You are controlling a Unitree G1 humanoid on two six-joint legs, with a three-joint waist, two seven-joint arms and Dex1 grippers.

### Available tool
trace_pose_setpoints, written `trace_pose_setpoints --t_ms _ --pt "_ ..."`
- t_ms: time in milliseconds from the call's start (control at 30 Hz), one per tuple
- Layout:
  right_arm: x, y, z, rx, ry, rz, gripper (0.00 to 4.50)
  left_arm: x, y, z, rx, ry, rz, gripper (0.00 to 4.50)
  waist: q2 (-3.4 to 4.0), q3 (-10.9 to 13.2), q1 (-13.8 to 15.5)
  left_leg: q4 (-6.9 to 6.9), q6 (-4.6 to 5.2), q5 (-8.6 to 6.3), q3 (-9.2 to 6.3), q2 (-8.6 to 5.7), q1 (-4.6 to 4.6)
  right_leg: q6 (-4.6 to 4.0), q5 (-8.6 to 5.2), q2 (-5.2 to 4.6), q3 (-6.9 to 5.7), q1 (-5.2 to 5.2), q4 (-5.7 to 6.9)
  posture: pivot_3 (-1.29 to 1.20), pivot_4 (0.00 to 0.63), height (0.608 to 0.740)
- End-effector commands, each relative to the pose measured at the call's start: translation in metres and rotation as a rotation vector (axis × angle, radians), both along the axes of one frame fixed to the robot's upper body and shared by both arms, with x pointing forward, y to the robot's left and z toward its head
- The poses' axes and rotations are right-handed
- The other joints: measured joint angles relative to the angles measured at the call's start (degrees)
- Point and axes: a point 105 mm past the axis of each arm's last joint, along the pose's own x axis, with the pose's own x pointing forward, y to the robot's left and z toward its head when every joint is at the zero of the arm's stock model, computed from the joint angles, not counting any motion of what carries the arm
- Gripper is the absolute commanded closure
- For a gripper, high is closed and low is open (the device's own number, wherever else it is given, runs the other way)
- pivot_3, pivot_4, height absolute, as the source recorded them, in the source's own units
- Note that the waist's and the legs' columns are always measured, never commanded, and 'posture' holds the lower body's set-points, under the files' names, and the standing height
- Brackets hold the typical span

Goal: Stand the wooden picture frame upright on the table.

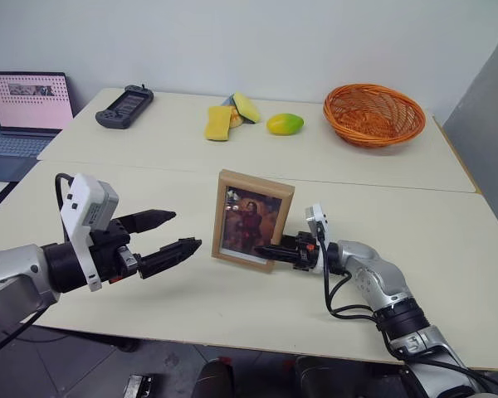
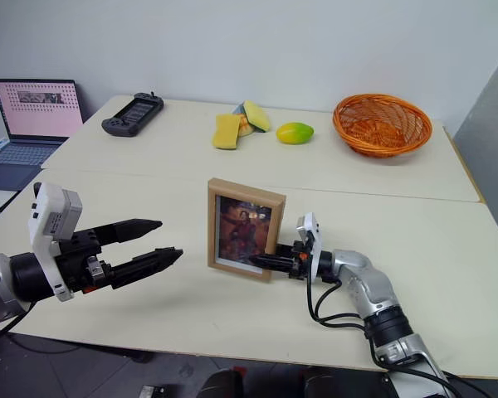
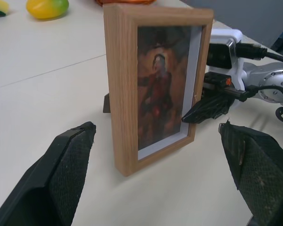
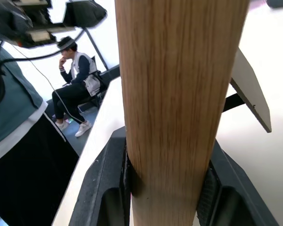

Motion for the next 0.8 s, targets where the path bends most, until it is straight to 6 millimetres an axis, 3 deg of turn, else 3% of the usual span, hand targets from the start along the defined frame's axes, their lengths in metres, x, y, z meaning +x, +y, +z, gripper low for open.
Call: trace_pose_setpoints --t_ms 33,167,400,800 --pt "0.006 -0.003 0.005 0.019 -0.071 -0.046 3.06 -0.004 0.0 0.008 0.037 -0.034 -0.008 0.03 0.0 0.01 0.0 0.0 0.0 0.0 0.0 0.0 0.0 0.0 0.0 0.0 0.0 -0.02 0.0 0.0 0.15 0.74" --pt "0.013 -0.005 -0.003 -0.015 -0.11 -0.118 3.06 -0.001 0.009 0.003 0.071 -0.021 0.014 0.03 0.0 0.02 -0.09 -0.05 0.0 0.0 0.03 0.0 0.0 -0.02 -0.02 0.01 0.02 -0.06 0.01 0.0 0.15 0.74" --pt "0.007 -0.005 -0.008 -0.029 -0.102 -0.13 3.06 -0.004 0.028 -0.012 0.179 0.008 0.026 0.03 0.02 0.03 -0.15 -0.13 -0.01 0.0 0.06 0.01 0.0 -0.08 -0.06 0.01 0.0 -0.09 0.01 0.0 0.15 0.74" --pt "0.001 -0.008 -0.024 -0.085 -0.087 -0.135 3.06 -0.006 0.024 -0.017 0.186 0.004 -0.014 0.03 0.0 0.02 -0.13 -0.34 -0.02 0.0 0.07 0.03 0.01 -0.12 -0.11 0.0 -0.02 -0.12 -0.01 0.0 0.15 0.74"
